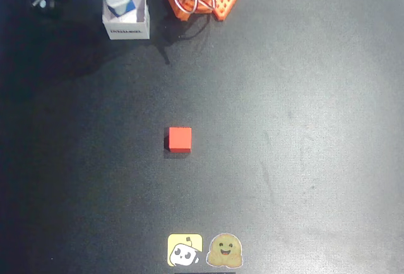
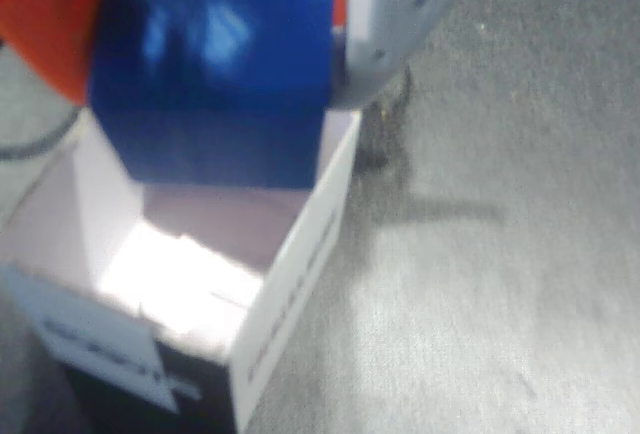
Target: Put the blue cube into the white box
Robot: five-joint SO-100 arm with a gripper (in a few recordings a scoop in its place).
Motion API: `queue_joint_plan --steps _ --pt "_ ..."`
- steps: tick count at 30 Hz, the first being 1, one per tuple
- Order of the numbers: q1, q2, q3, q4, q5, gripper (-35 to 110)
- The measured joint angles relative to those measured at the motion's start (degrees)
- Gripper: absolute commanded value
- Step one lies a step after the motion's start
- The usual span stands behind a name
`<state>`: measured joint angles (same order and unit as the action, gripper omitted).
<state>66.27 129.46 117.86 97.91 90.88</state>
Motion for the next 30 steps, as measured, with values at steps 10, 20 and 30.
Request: queue_joint_plan --steps 10,20,30 --pt "0.0 2.9 0.79 -0.18 -2.37 0" --pt "-24.52 6.59 -4.39 -13.89 -14.41 0" --pt "-56.07 18.98 4.92 -20.13 -15.03 0"
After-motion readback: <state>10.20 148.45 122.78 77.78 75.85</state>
